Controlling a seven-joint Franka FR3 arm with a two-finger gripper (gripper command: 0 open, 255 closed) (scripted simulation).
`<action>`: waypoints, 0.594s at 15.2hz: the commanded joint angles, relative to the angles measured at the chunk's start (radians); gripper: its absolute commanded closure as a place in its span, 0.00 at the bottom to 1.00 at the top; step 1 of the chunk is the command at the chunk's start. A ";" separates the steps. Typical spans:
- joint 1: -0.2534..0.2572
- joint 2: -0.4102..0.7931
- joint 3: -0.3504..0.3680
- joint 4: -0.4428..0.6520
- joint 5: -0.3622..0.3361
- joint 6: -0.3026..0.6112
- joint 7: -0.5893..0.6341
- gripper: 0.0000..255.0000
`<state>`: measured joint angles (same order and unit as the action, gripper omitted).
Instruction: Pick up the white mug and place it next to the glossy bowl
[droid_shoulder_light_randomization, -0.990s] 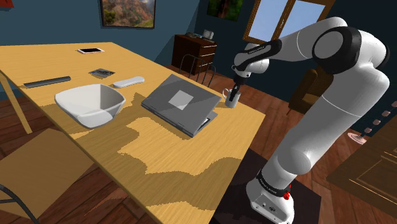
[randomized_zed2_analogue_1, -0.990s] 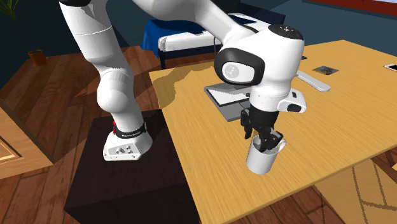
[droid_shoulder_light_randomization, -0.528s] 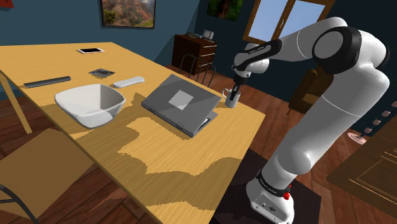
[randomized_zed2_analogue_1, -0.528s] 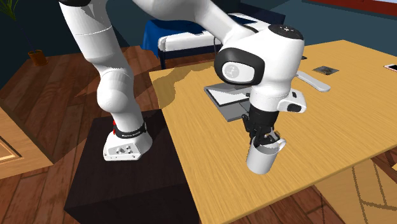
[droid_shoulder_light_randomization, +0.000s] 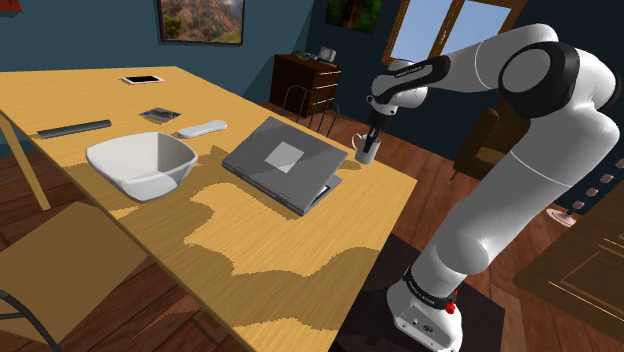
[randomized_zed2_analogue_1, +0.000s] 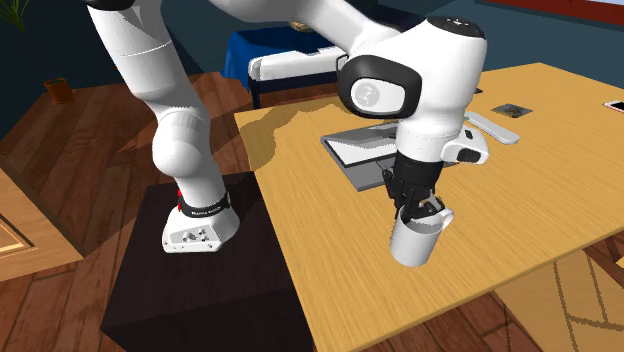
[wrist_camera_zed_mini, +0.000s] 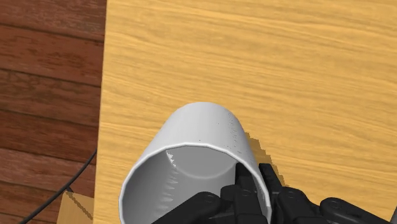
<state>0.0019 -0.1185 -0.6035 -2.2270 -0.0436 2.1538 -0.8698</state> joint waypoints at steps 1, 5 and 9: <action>0.000 -0.013 0.004 0.016 -0.008 -0.028 0.008 1.00; 0.000 -0.036 0.010 0.052 -0.020 -0.082 0.019 1.00; 0.000 -0.054 0.017 0.090 -0.028 -0.136 0.027 1.00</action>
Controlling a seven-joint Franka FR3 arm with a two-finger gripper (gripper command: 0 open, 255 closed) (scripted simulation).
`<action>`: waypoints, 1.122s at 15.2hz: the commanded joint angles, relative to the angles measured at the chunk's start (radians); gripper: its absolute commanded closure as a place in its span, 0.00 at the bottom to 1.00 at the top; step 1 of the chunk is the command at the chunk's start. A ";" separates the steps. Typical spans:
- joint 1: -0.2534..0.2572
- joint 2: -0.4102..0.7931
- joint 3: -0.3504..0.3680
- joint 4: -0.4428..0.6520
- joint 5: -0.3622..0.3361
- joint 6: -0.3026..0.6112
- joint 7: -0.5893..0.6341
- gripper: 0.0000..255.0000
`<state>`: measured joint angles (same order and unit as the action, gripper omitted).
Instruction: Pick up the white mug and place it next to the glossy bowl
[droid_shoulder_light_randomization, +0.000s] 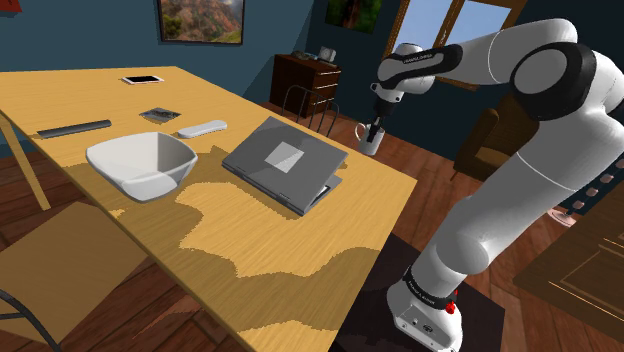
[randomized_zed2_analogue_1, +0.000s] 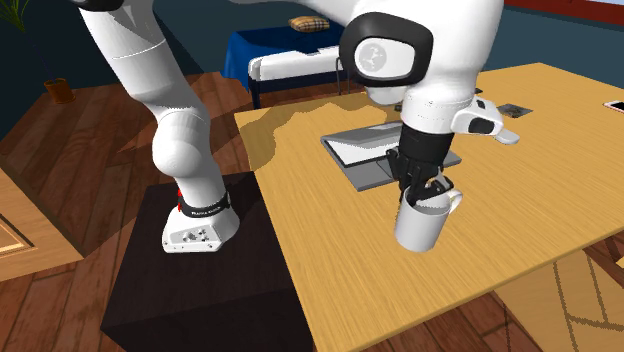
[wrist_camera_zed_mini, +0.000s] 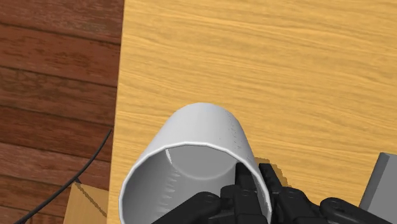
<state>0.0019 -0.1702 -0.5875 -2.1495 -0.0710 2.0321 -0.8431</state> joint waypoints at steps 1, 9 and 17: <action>0.000 -0.006 0.002 0.023 -0.003 -0.028 0.002 1.00; 0.002 -0.028 0.013 0.111 -0.011 -0.136 0.012 1.00; 0.005 -0.034 0.021 0.213 -0.010 -0.243 0.015 1.00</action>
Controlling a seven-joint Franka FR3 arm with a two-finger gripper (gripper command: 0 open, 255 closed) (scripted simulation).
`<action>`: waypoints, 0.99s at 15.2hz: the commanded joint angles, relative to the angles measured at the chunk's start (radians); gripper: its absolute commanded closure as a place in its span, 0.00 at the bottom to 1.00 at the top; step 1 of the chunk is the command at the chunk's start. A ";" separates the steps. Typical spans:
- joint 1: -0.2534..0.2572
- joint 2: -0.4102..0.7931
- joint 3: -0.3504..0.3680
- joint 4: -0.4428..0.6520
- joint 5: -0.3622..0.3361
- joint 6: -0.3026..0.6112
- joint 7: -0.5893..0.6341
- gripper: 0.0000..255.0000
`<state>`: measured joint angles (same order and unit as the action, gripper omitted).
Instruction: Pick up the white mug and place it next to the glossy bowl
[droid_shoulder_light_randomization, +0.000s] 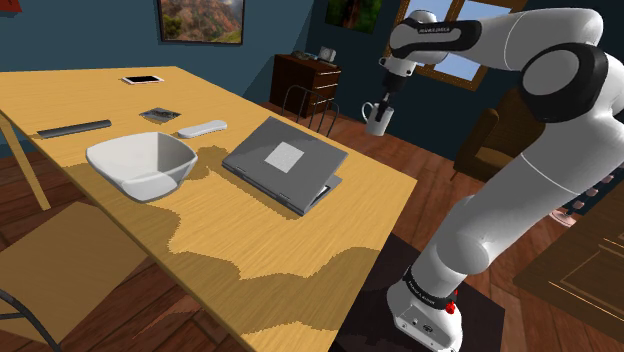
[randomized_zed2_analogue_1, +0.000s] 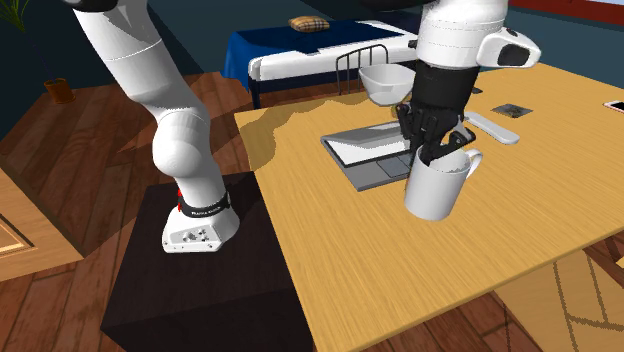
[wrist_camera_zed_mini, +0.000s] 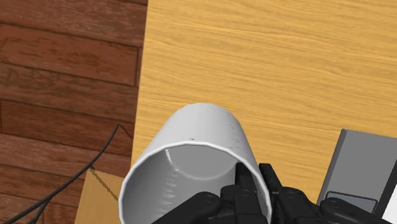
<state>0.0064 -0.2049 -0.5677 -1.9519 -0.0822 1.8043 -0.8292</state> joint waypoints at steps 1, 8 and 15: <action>0.001 0.001 0.002 0.030 0.001 -0.029 0.001 1.00; 0.032 -0.067 0.080 -0.008 -0.019 -0.057 0.116 1.00; 0.086 -0.138 0.209 -0.089 -0.017 -0.053 0.302 1.00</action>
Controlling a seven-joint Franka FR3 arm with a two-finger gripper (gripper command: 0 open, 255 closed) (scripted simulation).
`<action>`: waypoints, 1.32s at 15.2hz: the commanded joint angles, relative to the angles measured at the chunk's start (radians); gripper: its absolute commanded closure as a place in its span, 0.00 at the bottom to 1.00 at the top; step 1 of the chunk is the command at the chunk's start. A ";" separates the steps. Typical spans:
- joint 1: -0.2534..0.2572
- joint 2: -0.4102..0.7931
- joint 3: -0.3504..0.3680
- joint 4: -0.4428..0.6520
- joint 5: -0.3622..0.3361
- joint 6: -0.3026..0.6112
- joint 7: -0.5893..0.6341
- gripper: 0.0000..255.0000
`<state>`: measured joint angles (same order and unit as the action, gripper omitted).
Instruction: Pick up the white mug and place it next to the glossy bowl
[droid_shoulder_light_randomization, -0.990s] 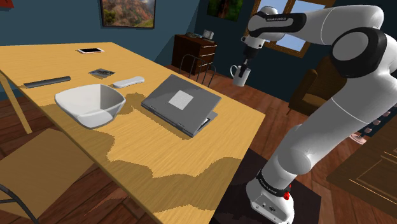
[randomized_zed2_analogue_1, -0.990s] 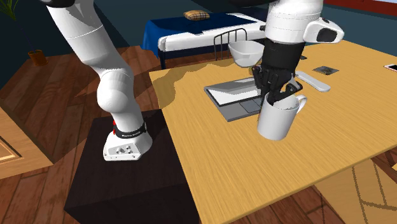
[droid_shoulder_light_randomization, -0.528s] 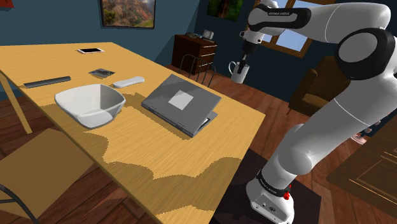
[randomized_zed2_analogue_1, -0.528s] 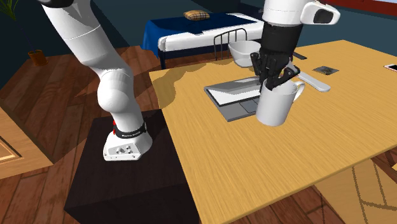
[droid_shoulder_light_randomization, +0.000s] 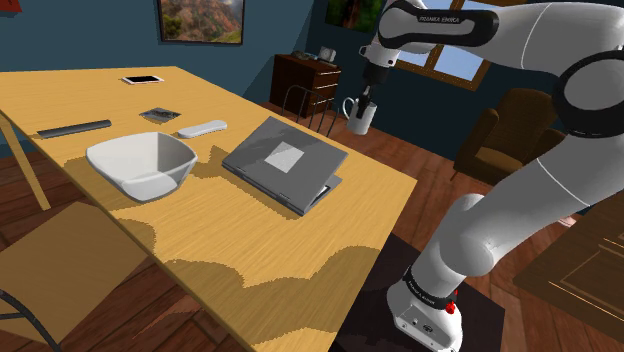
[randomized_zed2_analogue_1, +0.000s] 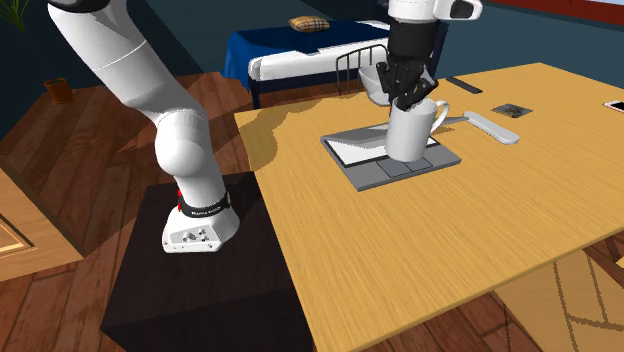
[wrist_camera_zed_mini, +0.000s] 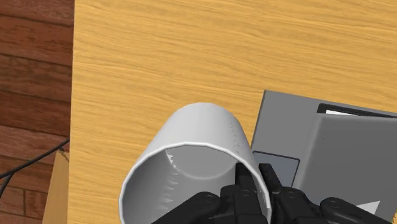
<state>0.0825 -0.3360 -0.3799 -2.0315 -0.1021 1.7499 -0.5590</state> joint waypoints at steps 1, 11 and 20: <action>0.018 -0.012 0.039 -0.017 0.006 0.002 0.057 1.00; 0.107 -0.006 0.208 -0.028 0.054 0.011 0.299 1.00; 0.189 0.088 0.345 0.057 0.096 0.017 0.503 1.00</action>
<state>0.2607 -0.2598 -0.0518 -1.9914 -0.0109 1.7709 -0.0826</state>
